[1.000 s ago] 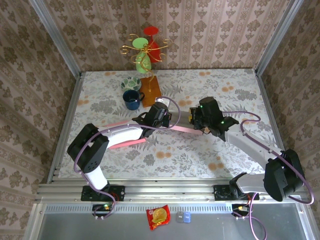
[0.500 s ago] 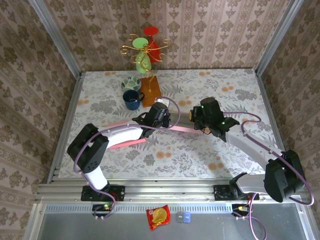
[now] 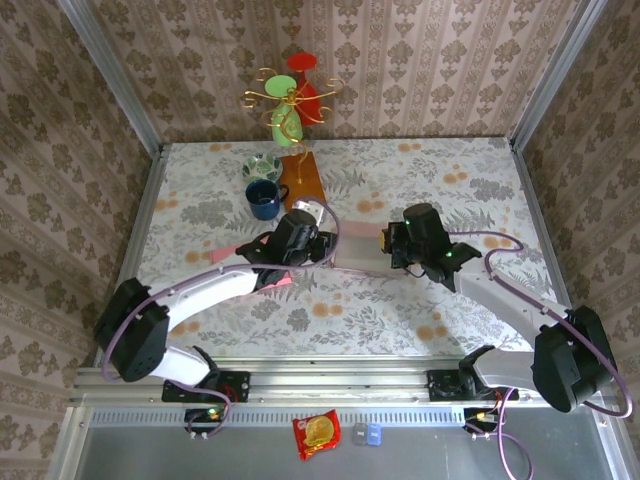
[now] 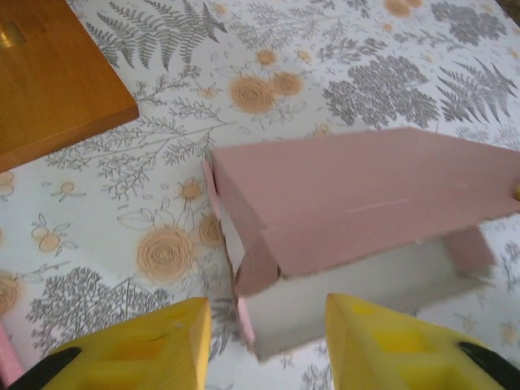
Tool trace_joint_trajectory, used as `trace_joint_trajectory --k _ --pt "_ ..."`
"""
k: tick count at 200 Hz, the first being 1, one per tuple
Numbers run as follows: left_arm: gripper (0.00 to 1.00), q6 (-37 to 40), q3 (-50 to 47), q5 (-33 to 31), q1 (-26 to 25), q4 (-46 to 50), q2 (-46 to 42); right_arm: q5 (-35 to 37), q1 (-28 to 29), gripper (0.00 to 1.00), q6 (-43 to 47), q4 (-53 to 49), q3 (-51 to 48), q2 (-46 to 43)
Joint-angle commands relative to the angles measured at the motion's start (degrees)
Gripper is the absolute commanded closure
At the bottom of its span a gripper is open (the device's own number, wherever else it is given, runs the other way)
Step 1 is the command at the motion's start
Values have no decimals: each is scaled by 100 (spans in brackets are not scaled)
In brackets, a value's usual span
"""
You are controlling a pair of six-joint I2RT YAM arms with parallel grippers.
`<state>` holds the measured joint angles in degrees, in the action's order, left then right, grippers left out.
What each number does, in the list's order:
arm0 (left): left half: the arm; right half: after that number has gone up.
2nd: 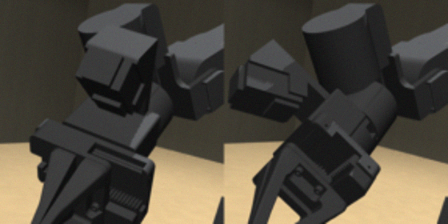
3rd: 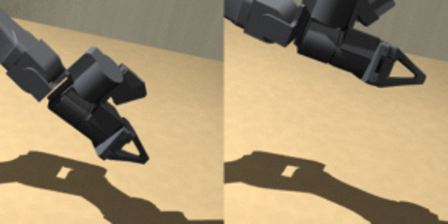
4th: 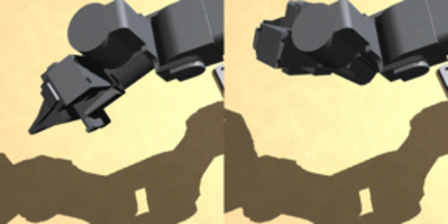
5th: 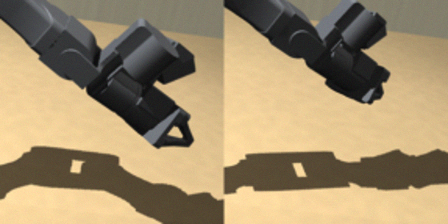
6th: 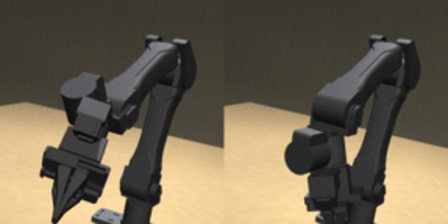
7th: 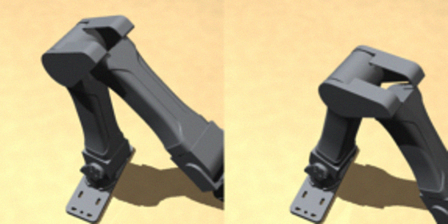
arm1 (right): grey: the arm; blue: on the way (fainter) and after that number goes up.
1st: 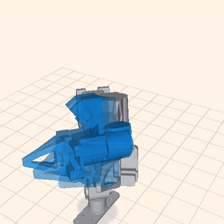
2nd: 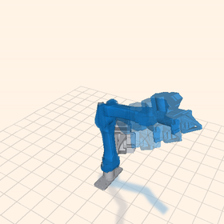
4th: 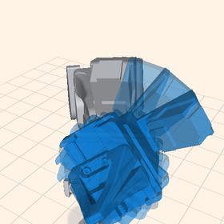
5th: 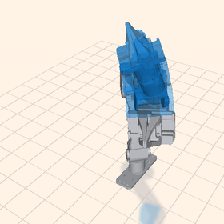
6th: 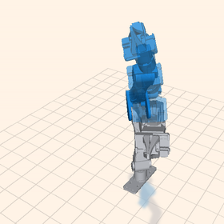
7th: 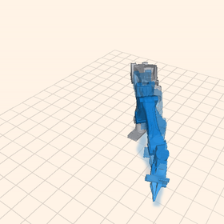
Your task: Fold the paper box
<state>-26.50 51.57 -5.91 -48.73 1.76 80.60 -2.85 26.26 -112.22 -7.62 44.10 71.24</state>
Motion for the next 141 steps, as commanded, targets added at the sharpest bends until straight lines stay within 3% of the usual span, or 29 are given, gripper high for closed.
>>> trace_joint_trajectory --k 1,23,66,141 --pt "55 -325 -30 433 60 506 -303 -39 18 100 221 70 -159 -135" --pt "55 -691 173 984 390 755 -161 -91 28 100 421 187 -284 -157" --pt "55 -1150 536 1935 918 392 553 -242 28 100 613 660 -695 -154" --pt "53 -1248 1190 2880 1226 264 1809 -260 28 100 735 538 -998 -261"
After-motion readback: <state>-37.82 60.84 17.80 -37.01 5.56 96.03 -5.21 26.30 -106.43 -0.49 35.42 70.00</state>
